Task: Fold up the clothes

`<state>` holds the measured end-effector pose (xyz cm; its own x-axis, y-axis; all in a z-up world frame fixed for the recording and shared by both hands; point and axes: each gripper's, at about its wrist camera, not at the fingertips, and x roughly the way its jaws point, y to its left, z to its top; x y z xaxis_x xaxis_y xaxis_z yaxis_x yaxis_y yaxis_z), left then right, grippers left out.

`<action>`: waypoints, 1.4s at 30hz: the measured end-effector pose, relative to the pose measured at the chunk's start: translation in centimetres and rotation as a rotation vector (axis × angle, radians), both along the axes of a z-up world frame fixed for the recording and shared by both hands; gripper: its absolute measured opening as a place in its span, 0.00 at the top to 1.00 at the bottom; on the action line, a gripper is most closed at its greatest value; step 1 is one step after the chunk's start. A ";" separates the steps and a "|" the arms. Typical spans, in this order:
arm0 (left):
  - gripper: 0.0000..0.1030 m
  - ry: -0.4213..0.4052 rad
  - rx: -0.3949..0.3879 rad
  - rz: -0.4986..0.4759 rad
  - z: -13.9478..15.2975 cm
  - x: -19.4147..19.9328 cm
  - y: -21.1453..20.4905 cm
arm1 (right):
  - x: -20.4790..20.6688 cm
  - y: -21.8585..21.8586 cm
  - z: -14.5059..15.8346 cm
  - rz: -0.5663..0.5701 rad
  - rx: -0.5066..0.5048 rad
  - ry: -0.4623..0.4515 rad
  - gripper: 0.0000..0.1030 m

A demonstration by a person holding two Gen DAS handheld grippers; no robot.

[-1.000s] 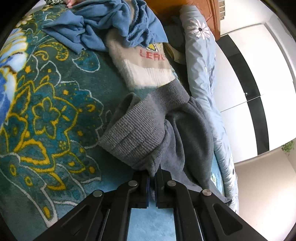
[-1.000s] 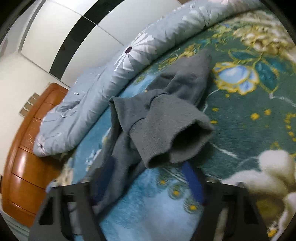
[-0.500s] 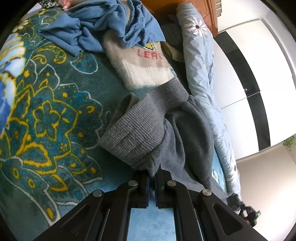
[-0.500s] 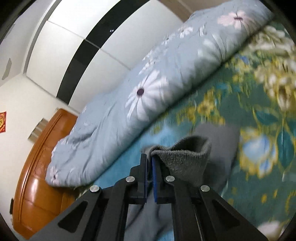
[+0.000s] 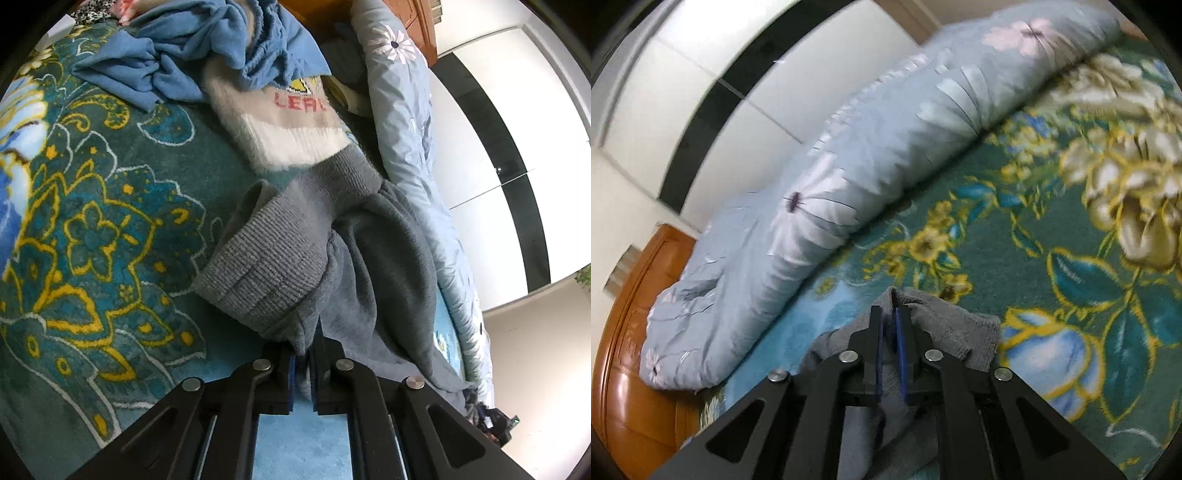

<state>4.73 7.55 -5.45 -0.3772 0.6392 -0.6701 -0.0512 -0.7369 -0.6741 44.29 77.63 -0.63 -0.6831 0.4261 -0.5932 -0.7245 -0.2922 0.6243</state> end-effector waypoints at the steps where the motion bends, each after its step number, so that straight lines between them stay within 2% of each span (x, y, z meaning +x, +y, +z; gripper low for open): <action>1: 0.86 -0.002 0.001 -0.002 -0.1 0.1 0.1 | 0.4 -0.8 0.5 0.010 0.017 0.004 0.68; 2: 0.81 -0.004 0.003 -0.004 -0.1 0.2 0.2 | 0.8 -1.5 0.7 0.014 0.028 0.004 0.53; 5: 0.68 -0.009 0.006 -0.004 -0.3 0.4 0.5 | 1.7 -3.4 -0.4 0.032 -0.013 0.008 0.42; 10: 0.54 -0.018 -0.049 -0.021 -0.6 -0.1 1.9 | 1.3 -4.2 -4.3 0.035 -0.167 0.021 0.39; 11: 0.53 -0.017 -0.066 -0.024 -0.7 -0.2 2.2 | 1.0 -4.2 -4.8 0.031 -0.182 0.021 0.33; 12: 0.53 -0.016 -0.077 -0.025 -0.7 -0.3 2.4 | 0.6 -4.2 -5.0 0.022 -0.177 0.022 0.27; 15: 0.50 -0.005 -0.094 -0.018 -0.6 -0.5 2.8 | -0.8 -4.1 -4.7 -0.003 -0.133 0.016 0.21; 20: 0.48 0.033 -0.136 -0.033 -0.2 -0.9 3.8 | -2.3 -4.1 -4.7 -0.033 -0.111 -0.021 0.20; 22: 0.48 0.034 -0.136 -0.033 -0.1 -0.9 3.8 | -2.6 -4.2 -4.7 -0.049 -0.106 -0.037 0.30; 24: 0.50 0.031 -0.119 -0.027 -0.2 -1.0 3.6 | -2.8 -4.2 -4.7 -0.064 -0.106 -0.058 0.62; 27: 0.53 0.024 -0.101 -0.010 -0.3 -1.0 3.1 | -2.6 -4.1 -4.9 -0.057 -0.133 -0.074 0.81; 28: 0.61 0.024 -0.102 -0.003 -0.3 -1.0 2.9 | -2.6 -4.1 -4.7 -0.051 -0.135 -0.069 0.85; 29: 0.76 0.019 -0.099 0.009 -0.3 -1.0 2.6 | -2.5 -4.3 -4.5 -0.046 -0.132 -0.066 0.87; 32: 0.89 -0.004 -0.067 0.044 -0.6 -1.3 1.6 | -2.3 -5.1 -3.1 -0.021 -0.110 -0.060 0.89; 36: 0.92 -0.025 0.019 0.067 -0.3 -1.4 0.0 | -1.5 -6.5 -0.3 0.023 -0.066 -0.027 0.89; 42: 0.94 0.005 0.054 0.058 1.4 -0.6 -2.2 | 1.1 -9.9 3.2 0.101 -0.004 0.021 0.90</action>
<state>4.11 5.37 -4.02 -0.4179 0.6514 -0.6333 -0.0126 -0.7012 -0.7129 45.38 67.77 2.58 -0.7348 0.3520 -0.5798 -0.6781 -0.3608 0.6403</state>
